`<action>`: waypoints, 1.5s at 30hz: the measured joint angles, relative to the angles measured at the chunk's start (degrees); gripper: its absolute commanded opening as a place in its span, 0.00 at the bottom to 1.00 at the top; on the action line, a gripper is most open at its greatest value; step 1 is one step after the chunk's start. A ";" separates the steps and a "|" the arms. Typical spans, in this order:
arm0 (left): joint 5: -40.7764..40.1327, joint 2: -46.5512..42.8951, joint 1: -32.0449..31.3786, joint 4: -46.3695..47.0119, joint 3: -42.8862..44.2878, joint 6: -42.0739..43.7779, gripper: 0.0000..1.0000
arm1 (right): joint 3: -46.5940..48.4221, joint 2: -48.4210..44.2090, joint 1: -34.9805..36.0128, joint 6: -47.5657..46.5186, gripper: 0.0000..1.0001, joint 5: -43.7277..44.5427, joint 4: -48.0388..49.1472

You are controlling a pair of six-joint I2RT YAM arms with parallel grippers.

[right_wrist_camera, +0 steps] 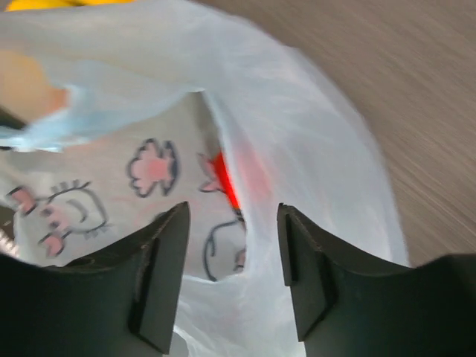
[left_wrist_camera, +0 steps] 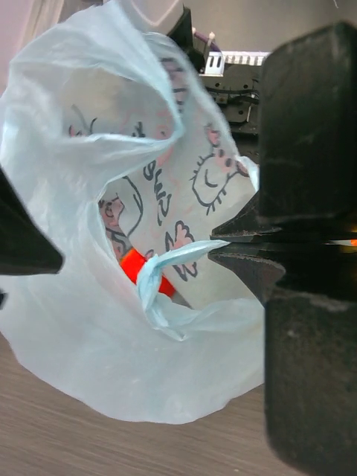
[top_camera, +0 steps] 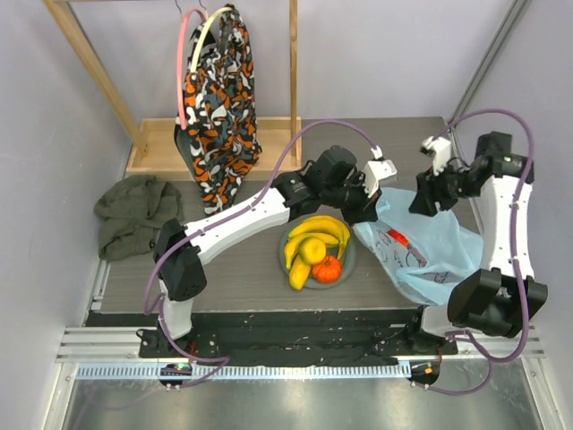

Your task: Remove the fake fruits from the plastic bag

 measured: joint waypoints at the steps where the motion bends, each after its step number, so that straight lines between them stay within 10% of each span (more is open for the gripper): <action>1: -0.68 0.00 0.00 0.09 -0.79 -0.15 0.00 | -0.96 0.48 1.42 -1.14 0.54 -1.29 -0.28; 13: -7.82 -1.68 0.02 0.85 -7.89 -3.34 0.00 | -16.85 1.75 6.71 -7.17 0.49 -3.96 -2.82; 30: -7.85 -2.99 0.00 1.62 -9.20 -4.17 0.00 | -20.92 4.59 11.10 25.03 0.52 2.54 24.17; 45: -7.91 -2.99 -0.22 1.62 -9.20 -4.04 0.00 | -20.90 8.00 12.00 32.09 0.48 1.68 26.77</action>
